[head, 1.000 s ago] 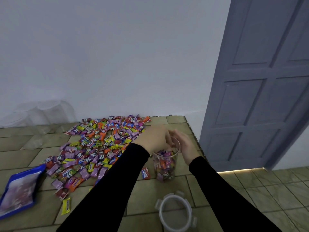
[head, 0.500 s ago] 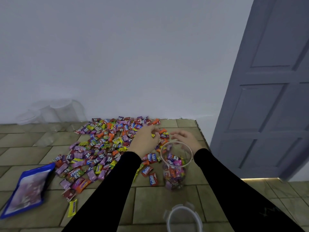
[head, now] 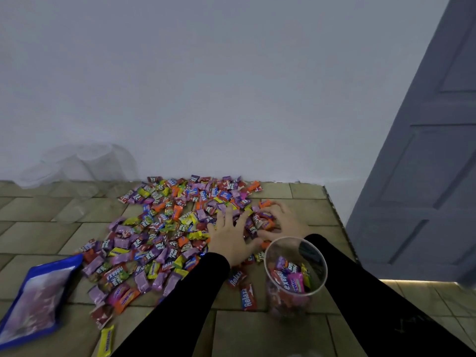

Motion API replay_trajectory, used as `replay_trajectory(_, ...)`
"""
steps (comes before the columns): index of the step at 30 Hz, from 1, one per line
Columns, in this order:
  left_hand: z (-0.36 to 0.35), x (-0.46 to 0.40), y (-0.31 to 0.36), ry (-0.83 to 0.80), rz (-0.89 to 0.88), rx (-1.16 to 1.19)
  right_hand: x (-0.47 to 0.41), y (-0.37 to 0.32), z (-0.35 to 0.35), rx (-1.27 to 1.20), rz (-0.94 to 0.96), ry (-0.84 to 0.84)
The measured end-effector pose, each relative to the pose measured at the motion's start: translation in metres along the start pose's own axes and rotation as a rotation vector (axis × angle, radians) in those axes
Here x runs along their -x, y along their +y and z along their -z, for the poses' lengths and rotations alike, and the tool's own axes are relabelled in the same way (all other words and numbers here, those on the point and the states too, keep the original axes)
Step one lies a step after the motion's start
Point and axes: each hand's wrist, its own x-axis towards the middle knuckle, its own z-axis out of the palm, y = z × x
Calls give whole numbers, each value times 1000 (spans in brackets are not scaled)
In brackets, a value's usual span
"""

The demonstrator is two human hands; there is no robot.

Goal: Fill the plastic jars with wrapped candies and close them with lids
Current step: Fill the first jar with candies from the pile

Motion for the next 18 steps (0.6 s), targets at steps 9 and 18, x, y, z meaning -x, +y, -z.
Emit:
replay_trajectory(9, -28, -22, -10, 55, -13, 6, -34, 12, -25, 381, 83, -27)
replay_trajectory(18, -27, -34, -11, 157, -13, 6, -43, 13, -29, 407, 160, 120)
